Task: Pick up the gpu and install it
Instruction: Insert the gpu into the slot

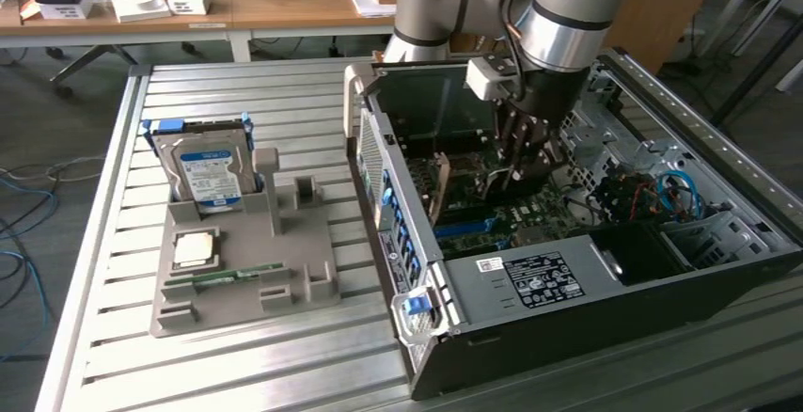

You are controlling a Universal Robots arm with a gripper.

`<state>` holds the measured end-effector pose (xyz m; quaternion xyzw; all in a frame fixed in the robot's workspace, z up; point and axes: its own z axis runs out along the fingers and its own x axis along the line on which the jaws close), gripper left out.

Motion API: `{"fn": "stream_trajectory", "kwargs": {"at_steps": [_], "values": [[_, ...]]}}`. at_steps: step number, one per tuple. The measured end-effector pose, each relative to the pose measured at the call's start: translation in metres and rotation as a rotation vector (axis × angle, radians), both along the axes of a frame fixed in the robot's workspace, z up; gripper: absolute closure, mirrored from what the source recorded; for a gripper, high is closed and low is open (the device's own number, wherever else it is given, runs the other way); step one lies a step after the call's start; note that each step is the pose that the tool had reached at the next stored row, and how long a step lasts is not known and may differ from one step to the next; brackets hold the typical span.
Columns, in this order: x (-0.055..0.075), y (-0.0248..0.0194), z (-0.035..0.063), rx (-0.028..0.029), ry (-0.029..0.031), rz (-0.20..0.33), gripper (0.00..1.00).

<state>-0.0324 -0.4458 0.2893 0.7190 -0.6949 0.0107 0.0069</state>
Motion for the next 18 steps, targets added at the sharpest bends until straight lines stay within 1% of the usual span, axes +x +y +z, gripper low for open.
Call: {"fn": "stream_trajectory", "kwargs": {"at_steps": [3,6,13,18], "values": [[0.0000,-0.0003,0.0000,-0.0001,0.0000,-0.011,0.74],[0.0000,-0.0004,-0.0002,-0.0002,0.0000,-0.033,0.74],[0.0000,-0.0012,-0.0004,0.0005,0.0001,-0.039,0.74],[-0.0003,-0.0028,-0.0005,0.0086,-0.0005,-0.039,0.74]]}}
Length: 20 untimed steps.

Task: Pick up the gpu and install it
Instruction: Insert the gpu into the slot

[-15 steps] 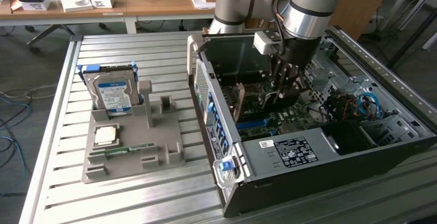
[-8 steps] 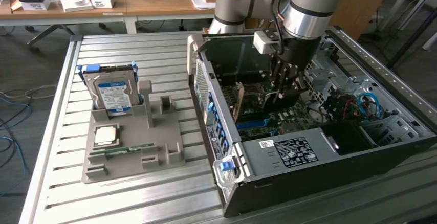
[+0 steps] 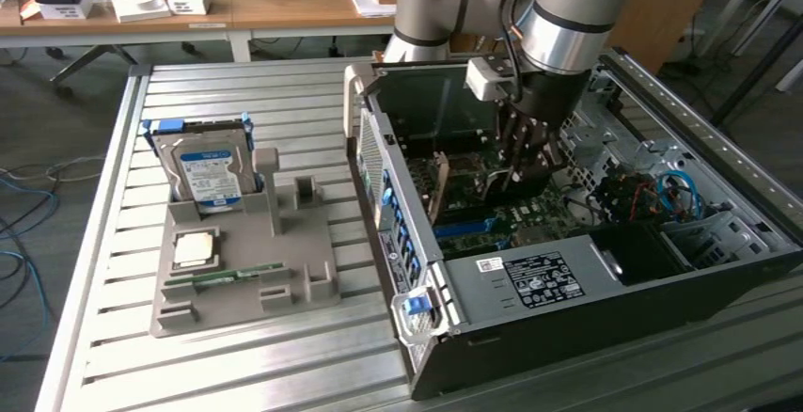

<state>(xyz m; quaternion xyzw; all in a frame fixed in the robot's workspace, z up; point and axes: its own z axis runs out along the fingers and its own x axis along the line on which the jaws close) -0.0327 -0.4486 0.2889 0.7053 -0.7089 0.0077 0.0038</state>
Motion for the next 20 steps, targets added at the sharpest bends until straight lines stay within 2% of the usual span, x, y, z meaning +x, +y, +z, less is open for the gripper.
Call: {"fn": "stream_trajectory", "kwargs": {"at_steps": [8,20], "values": [[-0.008,-0.0004,0.0000,0.0009,-0.0102,0.000,0.74],[-0.010,-0.0004,-0.0044,0.0009,-0.0113,0.000,0.74]]}}
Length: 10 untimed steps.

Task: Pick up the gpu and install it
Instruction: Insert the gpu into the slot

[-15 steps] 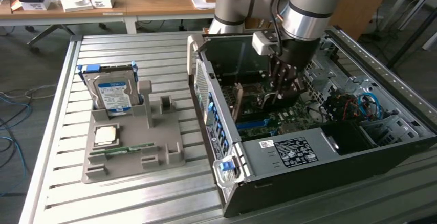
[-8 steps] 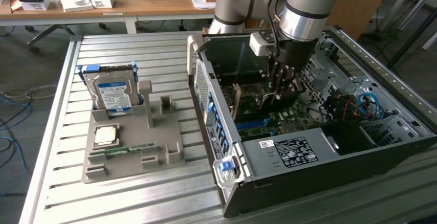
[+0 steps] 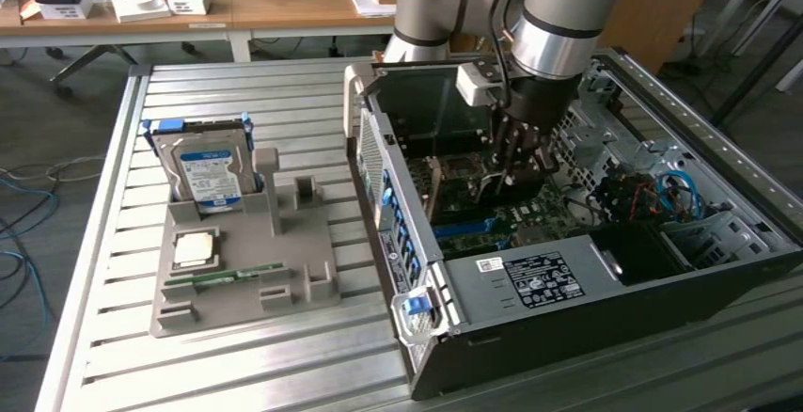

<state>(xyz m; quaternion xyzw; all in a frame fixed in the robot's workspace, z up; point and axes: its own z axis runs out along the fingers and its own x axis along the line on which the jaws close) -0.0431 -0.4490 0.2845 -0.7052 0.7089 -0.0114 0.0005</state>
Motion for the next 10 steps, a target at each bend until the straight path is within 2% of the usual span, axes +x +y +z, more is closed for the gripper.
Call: {"fn": "stream_trajectory", "kwargs": {"at_steps": [10], "values": [[-0.0047,0.0000,-0.0007,-0.0001,-0.0013,-0.009,0.74]]}}
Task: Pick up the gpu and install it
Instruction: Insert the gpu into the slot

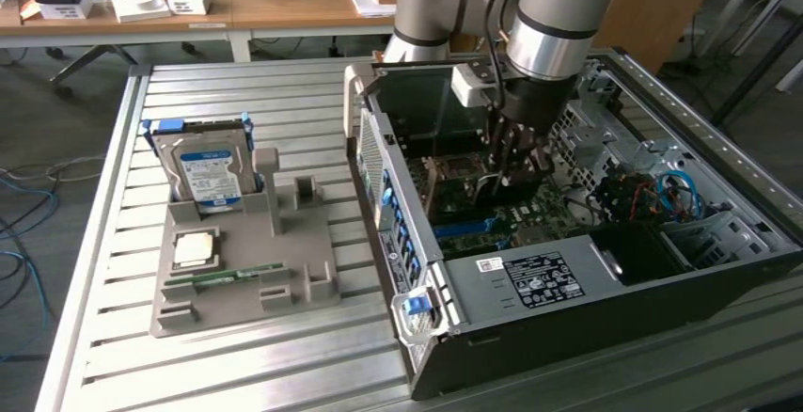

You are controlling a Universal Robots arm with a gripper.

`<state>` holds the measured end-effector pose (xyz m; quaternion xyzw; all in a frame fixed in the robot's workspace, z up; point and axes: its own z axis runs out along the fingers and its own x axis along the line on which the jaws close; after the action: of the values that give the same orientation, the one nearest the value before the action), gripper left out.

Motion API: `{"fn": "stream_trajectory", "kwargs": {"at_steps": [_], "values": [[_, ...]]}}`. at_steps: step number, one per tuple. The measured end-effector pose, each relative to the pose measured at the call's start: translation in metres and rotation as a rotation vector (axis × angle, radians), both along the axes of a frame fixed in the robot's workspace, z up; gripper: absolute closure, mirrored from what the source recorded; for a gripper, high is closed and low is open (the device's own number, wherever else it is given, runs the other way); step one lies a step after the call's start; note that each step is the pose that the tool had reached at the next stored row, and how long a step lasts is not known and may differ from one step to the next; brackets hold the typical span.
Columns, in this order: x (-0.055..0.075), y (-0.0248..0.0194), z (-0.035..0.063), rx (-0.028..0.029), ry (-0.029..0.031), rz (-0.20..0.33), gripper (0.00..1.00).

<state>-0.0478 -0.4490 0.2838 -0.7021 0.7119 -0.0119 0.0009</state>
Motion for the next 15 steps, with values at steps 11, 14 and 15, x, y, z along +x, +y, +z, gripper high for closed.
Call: {"fn": "stream_trajectory", "kwargs": {"at_steps": [11,14,15], "values": [[-0.0001,0.0000,-0.0001,0.0001,0.0000,-0.004,0.74],[0.0003,0.0001,-0.0002,0.0002,0.0070,-0.004,0.74],[0.0006,0.0001,-0.0002,0.0002,0.0134,-0.005,0.74]]}}
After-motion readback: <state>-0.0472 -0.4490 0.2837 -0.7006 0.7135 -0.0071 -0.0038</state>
